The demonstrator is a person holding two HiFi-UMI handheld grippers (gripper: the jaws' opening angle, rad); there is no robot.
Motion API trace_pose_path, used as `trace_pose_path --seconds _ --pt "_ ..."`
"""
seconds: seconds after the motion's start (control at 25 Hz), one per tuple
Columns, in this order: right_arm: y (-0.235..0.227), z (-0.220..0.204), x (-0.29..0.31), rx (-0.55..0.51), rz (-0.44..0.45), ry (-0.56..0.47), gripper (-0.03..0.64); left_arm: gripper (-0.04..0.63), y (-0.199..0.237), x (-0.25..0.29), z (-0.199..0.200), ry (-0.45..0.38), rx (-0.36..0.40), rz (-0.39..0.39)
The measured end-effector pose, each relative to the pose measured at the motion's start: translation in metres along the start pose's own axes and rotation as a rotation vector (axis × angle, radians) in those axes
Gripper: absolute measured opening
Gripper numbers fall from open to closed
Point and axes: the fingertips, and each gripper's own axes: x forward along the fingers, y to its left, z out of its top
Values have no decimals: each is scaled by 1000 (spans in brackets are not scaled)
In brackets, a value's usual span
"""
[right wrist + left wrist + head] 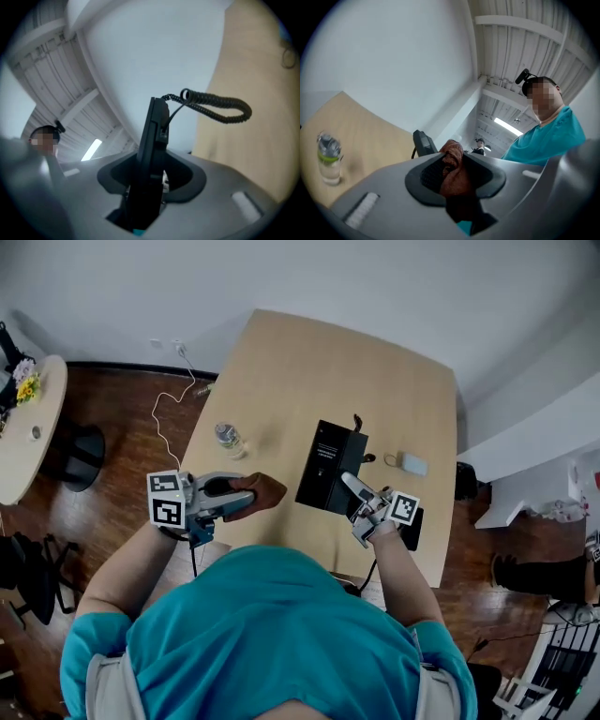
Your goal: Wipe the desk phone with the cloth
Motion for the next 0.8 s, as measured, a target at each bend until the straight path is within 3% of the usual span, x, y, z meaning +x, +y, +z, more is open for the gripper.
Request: trace_pose_path --seconds 0.16,0.36,0.6,0.8 --pt "-87 -21 -8 69 -182 72 172 121 4 -48 -35 -81 -124 121" --pt "-146 -60 -4 211 -265 137 172 121 6 -86 -61 -128 -198 227" --pt "-167 -83 3 365 -278 128 173 121 4 -109 -54 -168 -205 262" --pt "-196 -89 -12 499 -363 70 190 121 10 -117 -51 -164 -211 252"
